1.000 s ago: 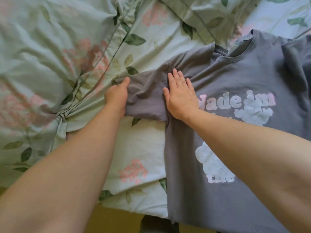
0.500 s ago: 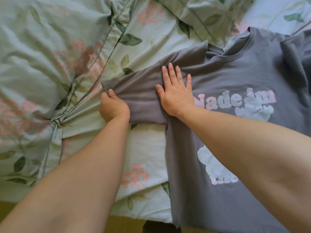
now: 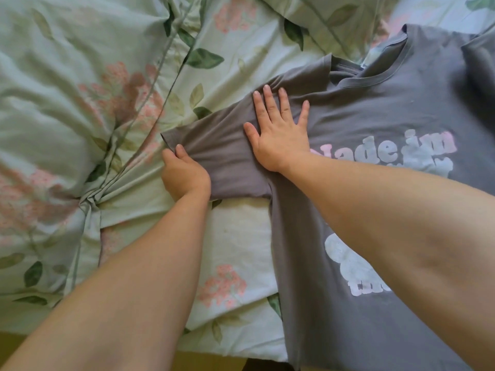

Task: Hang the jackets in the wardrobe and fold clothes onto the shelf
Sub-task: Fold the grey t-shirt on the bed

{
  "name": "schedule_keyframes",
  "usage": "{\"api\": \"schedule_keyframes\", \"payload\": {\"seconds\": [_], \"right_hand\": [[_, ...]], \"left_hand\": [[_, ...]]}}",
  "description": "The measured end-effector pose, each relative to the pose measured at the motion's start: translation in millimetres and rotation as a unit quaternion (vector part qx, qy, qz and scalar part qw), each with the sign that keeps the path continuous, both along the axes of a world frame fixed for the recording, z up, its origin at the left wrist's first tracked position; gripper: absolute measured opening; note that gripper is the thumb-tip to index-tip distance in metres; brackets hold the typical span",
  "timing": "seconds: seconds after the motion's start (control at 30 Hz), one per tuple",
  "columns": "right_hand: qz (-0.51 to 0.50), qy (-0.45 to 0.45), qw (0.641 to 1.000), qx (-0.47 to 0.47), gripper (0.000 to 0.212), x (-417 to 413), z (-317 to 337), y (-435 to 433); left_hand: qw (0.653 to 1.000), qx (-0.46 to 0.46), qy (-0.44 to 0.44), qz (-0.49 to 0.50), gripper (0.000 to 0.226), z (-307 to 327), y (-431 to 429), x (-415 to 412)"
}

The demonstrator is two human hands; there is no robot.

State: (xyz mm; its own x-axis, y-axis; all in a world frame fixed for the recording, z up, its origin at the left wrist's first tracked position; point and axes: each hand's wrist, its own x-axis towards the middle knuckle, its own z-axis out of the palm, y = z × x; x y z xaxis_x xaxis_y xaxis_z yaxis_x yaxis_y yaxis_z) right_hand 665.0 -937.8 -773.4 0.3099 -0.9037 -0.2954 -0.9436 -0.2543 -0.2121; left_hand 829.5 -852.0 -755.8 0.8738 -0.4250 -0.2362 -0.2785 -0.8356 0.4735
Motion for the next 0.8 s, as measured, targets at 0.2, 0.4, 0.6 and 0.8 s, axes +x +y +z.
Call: {"api": "schedule_keyframes", "payload": {"seconds": [0.2,0.4,0.6,0.8], "right_hand": [[0.021,-0.017,0.998,0.064,0.073,-5,8,-9],[0.02,-0.086,0.996,-0.02,0.063,-27,39,13],[-0.185,-0.154,0.967,-0.086,0.033,-71,43,33],[-0.24,-0.125,0.961,-0.047,0.032,-139,47,29]], "left_hand": [[1.0,-0.007,0.02,-0.006,0.038,9,1,2],[0.996,-0.083,-0.031,-0.022,0.034,51,4,-12],[0.976,-0.175,0.006,-0.129,0.025,91,-15,-83],[0.95,-0.103,0.128,-0.264,0.024,93,-56,-170]]}}
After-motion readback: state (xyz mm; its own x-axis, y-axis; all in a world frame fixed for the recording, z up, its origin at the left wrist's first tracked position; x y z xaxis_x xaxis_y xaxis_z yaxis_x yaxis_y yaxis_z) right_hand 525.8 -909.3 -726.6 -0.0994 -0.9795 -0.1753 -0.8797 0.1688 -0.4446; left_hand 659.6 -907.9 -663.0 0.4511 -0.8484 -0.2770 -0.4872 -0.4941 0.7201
